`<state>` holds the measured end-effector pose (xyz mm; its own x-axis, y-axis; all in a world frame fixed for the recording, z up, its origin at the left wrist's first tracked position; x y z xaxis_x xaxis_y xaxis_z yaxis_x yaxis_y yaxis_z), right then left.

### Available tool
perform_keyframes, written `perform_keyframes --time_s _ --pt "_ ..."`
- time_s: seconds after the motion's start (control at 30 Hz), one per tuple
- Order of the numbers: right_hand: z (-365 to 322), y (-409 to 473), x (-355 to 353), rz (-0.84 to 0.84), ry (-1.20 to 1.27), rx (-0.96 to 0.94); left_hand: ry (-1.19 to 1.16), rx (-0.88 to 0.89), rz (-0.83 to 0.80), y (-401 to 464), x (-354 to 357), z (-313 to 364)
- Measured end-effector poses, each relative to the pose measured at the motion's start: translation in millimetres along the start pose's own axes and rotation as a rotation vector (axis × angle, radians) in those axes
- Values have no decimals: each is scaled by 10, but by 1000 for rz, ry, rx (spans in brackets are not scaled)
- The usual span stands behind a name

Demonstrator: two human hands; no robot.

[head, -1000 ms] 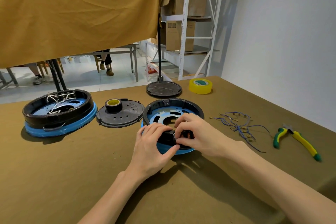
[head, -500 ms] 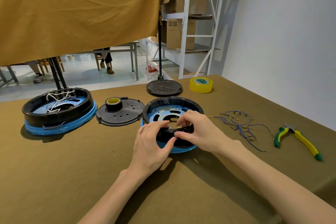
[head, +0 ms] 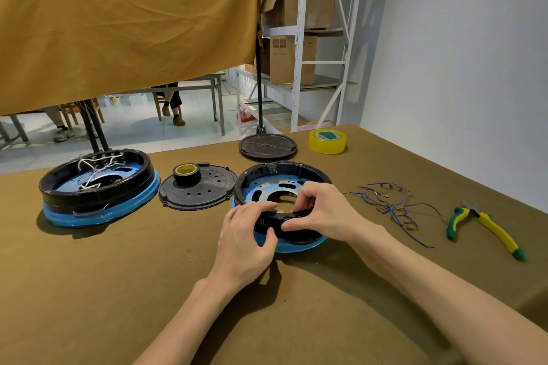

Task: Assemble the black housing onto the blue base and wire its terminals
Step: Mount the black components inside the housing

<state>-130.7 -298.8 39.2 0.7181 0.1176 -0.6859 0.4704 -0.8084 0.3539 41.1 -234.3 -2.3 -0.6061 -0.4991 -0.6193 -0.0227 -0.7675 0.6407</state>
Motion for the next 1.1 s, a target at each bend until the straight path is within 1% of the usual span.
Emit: perform_keyframes --time_s 0.07,0.17,0.23,0.33,0.43,0.57,0.67,0.77,0.87,0.97,1.1 --pt "-19 -24 32 25 -9 -26 -17 -10 0 10 -12 -27" --pt "4 -87 8 12 -52 -101 -39 11 -18 17 -32 -42" --pt "65 -112 -100 10 -73 -96 -31 13 -9 18 -44 -17" --pt "147 -133 -159 15 51 -54 -25 -28 14 36 -29 -3" --pt "152 -155 -104 72 153 -62 -57 -48 -1 56 -28 -25" --pt "136 -221 -46 184 164 -96 -56 -55 -37 77 -57 -60" --pt "67 -246 29 221 165 -96 -67 -61 -85 95 -86 -123" --pt "69 -258 -16 137 161 -121 -77 -67 -120 88 -114 -156" --pt "89 -275 -91 66 135 -114 -21 -119 -112 83 -75 -130" --pt "100 -255 -112 77 173 -100 -9 -169 -75 84 -23 -117" --pt "133 -241 -104 104 231 -81 -13 -166 -59 73 -25 -138"
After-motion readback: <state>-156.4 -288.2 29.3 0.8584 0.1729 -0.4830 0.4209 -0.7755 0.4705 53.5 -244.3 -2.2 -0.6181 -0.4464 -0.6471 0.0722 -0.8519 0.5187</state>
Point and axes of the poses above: each hand's wrist, its own y-axis towards the middle knuckle, its own x-axis out of the palm, z = x × y, the point moved 6 cm from there along y, towards the middle knuckle, and after that the axes turned 7 degrees about y, right-handed, at the moved point
